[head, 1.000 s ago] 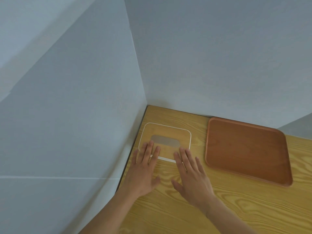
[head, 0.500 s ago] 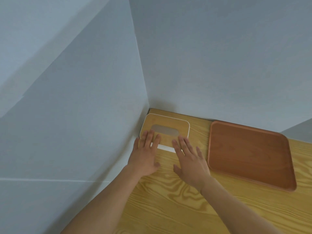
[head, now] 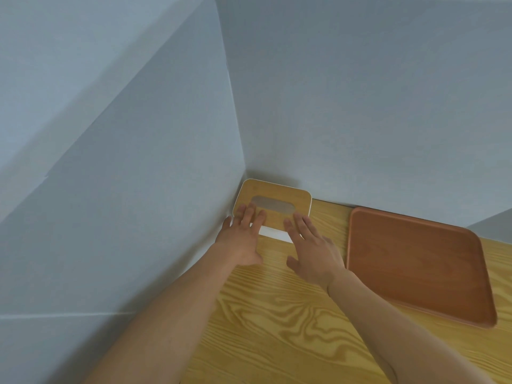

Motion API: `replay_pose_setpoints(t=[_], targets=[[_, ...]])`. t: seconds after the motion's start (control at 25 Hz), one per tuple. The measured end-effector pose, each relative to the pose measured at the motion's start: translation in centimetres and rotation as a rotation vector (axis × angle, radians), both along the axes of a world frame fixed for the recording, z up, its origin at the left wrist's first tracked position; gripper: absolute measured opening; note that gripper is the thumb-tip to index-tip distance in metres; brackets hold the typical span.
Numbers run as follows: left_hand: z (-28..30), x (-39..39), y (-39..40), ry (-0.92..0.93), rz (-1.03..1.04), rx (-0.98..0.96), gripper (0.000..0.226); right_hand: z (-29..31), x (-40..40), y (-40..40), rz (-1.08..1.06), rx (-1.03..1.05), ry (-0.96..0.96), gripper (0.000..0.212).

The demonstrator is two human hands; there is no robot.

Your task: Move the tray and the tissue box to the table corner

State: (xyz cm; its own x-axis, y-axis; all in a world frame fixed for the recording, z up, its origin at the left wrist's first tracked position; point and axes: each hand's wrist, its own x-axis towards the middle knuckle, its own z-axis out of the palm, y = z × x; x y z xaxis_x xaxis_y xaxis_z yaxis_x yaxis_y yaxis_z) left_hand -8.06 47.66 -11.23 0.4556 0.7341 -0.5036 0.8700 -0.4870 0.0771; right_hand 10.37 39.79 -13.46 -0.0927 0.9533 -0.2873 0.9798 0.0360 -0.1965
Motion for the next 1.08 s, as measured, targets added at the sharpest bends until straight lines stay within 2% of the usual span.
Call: replay_pose_setpoints(t=[1.08], targets=[[0.4, 0.8, 1.9, 0.033, 0.014, -0.014, 0.109, 0.9, -0.2, 1.8, -0.028, -0.039, 0.015, 0.082]])
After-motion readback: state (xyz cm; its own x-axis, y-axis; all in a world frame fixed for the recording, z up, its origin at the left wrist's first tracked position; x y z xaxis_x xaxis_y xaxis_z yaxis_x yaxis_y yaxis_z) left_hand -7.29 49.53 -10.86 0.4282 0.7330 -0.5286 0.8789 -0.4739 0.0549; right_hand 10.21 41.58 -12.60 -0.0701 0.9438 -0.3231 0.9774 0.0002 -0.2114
